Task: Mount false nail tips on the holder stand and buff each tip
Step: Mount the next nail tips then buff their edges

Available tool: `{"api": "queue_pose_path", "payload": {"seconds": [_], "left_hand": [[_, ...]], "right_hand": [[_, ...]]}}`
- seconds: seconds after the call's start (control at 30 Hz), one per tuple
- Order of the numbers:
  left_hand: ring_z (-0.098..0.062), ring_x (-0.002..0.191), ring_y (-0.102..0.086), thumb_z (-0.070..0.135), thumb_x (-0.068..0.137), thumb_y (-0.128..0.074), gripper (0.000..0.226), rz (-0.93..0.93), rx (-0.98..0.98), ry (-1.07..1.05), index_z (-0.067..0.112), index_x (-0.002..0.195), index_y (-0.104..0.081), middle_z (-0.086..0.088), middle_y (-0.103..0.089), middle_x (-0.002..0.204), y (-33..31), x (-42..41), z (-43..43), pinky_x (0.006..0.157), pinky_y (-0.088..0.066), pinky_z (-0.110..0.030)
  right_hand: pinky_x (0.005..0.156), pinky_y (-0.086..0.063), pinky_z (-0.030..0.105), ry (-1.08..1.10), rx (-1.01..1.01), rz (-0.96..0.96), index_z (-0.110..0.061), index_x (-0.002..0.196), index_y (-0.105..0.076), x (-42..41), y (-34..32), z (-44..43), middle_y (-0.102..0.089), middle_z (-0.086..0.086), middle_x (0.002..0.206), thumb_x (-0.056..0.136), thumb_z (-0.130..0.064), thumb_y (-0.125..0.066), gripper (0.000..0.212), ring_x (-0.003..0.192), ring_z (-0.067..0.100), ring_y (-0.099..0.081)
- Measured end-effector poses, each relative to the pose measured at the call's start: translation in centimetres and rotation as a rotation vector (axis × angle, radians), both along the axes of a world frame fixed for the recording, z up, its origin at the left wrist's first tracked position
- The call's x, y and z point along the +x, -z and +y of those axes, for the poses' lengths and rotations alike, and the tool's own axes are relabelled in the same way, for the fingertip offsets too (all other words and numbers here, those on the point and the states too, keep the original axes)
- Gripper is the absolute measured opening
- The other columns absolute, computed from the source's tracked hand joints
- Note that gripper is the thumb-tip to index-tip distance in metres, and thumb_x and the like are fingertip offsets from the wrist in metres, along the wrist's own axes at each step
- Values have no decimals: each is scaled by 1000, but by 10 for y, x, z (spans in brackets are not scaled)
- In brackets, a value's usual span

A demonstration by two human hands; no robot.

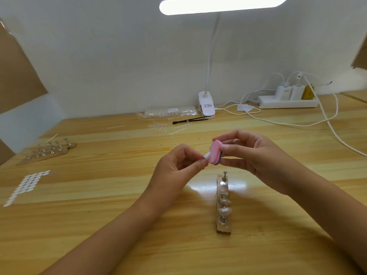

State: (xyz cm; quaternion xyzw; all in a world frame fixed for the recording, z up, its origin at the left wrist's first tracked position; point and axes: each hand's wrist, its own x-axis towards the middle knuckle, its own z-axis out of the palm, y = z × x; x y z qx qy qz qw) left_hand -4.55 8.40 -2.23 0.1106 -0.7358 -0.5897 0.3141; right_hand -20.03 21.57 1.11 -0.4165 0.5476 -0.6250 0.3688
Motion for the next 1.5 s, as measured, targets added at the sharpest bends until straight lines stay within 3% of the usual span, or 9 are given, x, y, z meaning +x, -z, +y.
{"api": "queue_pose_path", "payload": {"seconds": [0.3, 0.73, 0.9, 1.0, 1.17, 1.3, 1.5], "left_hand": [[-17, 91, -69, 31, 81, -73, 5, 32, -111, -62, 35, 80, -69, 2, -73, 88, 2, 3, -1, 86, -55, -30], [-13, 91, -66, 28, 89, -70, 6, 48, -316, -115, 29, 95, -69, 11, -70, 89, 0, 5, 2, 83, -53, -24], [-16, 91, -66, 15, 92, -69, 15, 46, -392, -130, 30, 97, -69, 12, -70, 90, 2, 5, 1, 83, -53, -25], [-14, 91, -66, 14, 91, -69, 16, 51, -423, -143, 29, 97, -69, 14, -69, 90, 2, 5, 0, 82, -52, -25], [-13, 93, -66, 15, 92, -68, 18, 51, -415, -162, 32, 97, -67, 12, -70, 92, 0, 5, -1, 84, -52, -23], [-12, 93, -65, 16, 92, -68, 17, 54, -414, -160, 32, 97, -66, 12, -69, 92, 0, 6, -1, 83, -51, -20], [-16, 94, -67, 18, 94, -65, 11, 36, -375, -112, 27, 99, -66, 10, -70, 91, 0, 6, 2, 85, -54, -29]], "right_hand": [[77, -56, 21, -8, -19, -23, -10, 107, -70, 2, -1, 1, -74, 8, 97, 76, -23, -72, 33, 94, 21, -72], [78, -56, 22, -49, -9, 51, -18, 103, -74, 4, -3, 2, -74, 7, 99, 77, -27, -72, 28, 95, 21, -72], [76, -56, 21, -121, 44, 92, -20, 101, -75, 3, -5, 4, -74, 5, 99, 77, -30, -72, 26, 93, 18, -72], [74, -56, 20, -55, -4, 36, -19, 98, -75, 1, -3, 2, -74, 4, 94, 75, -28, -73, 25, 89, 18, -72], [73, -56, 20, -138, 49, 72, -11, 100, -70, 6, -3, 3, -74, 3, 93, 75, -25, -74, 29, 86, 17, -73], [73, -56, 20, -5, -33, -39, -7, 101, -68, 7, -1, -1, -73, 4, 87, 74, -21, -73, 31, 84, 17, -73], [73, -56, 21, -103, 18, 10, -8, 100, -69, 8, 1, 0, -73, 3, 90, 75, -22, -73, 29, 85, 17, -72]]}}
